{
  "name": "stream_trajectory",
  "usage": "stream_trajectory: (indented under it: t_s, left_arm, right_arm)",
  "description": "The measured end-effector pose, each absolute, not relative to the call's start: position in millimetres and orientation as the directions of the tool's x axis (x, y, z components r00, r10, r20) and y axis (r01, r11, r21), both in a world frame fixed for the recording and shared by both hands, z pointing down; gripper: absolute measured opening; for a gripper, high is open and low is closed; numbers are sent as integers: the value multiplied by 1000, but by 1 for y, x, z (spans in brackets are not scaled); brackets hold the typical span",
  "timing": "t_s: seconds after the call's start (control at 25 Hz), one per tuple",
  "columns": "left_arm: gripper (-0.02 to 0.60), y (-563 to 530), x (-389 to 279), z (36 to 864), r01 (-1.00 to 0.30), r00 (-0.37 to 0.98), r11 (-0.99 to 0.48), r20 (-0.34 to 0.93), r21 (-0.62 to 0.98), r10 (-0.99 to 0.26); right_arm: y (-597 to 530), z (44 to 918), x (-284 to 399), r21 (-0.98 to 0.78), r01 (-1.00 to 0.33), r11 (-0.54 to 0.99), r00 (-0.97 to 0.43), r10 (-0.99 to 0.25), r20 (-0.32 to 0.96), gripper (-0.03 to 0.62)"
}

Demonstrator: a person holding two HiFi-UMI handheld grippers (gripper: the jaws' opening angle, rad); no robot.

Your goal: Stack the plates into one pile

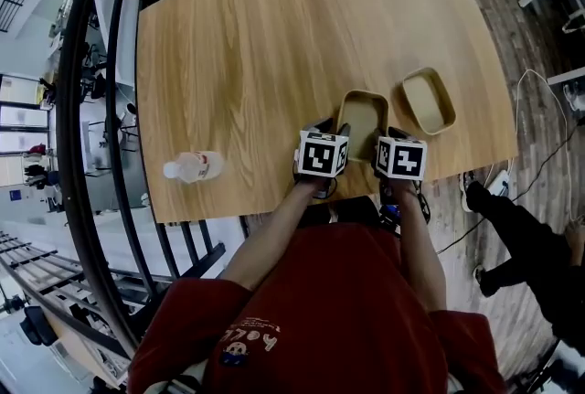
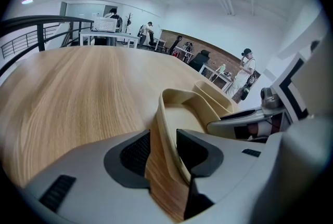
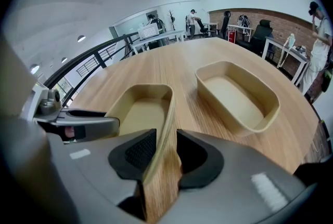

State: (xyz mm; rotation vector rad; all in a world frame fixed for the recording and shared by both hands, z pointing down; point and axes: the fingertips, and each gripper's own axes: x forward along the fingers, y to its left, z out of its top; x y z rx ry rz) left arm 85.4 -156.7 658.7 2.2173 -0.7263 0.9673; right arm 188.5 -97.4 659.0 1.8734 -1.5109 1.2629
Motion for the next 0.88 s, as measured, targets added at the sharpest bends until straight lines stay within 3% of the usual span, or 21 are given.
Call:
stream_trajectory:
  t_s: [0.6, 0.88]
  left_arm:
    - [160, -170, 78, 591, -653, 689, -679, 636, 336, -348]
    - [160, -180, 83, 545, -661, 713, -690, 534, 295, -455]
  right_arm:
    - [-84, 586, 200, -202, -898, -391, 149, -702, 697, 132]
    - [-84, 545, 225, -146, -915, -376, 221, -770, 599, 132]
